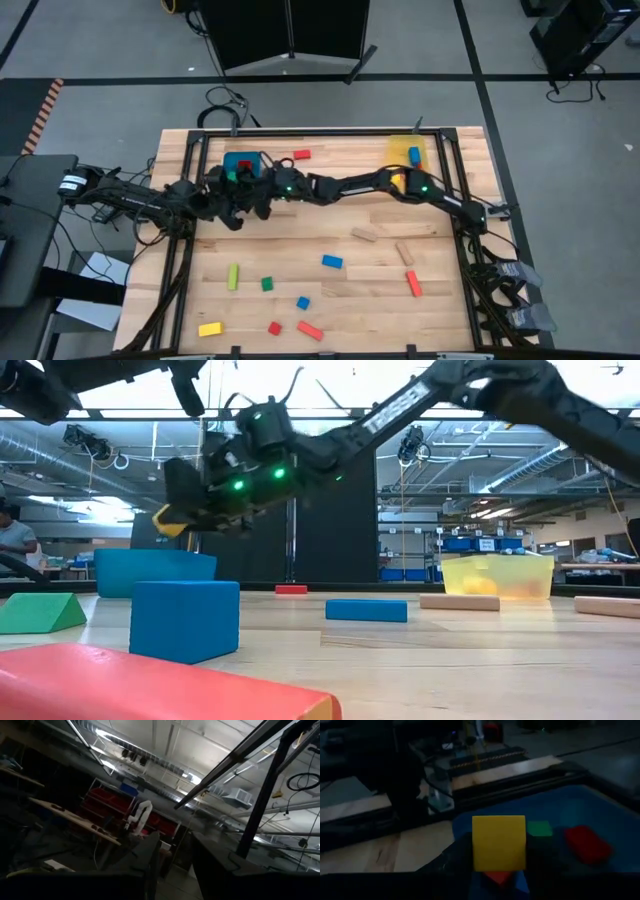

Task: Sort blocks by size
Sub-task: Put the small yellow block into the blue bin, then put the large blue block into the yellow bin, then put the large light brown block into the yellow bin, then put the small blue block into the blue bin

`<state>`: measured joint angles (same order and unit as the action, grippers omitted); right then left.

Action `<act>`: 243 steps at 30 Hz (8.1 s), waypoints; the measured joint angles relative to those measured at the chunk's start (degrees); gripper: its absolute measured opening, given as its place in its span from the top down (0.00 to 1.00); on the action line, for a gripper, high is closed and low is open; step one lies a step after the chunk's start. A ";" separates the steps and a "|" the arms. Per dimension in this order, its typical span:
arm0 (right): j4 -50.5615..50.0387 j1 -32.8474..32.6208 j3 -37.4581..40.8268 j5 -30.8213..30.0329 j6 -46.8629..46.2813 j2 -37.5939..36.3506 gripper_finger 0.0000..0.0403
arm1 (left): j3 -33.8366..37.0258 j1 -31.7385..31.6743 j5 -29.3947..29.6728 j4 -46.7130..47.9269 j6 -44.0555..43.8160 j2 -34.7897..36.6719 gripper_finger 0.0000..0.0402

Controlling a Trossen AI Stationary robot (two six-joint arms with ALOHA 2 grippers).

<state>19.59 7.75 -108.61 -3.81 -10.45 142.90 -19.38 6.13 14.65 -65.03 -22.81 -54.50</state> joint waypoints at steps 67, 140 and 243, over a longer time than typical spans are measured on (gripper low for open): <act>21.09 -16.85 87.72 -23.62 22.81 -97.46 0.38 | -44.02 7.18 -9.23 61.57 13.54 -61.02 0.37; 31.79 -29.44 87.68 -24.24 27.95 -98.83 0.41 | -69.26 -18.27 -15.51 35.87 11.66 -62.52 0.86; -38.93 12.78 65.65 -24.33 -1.37 -79.87 0.14 | -30.50 26.70 4.07 63.41 1.50 -41.23 0.33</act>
<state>-19.34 20.53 -42.96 -28.14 -11.81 63.02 -49.87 32.83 18.72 -1.62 -21.31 -95.73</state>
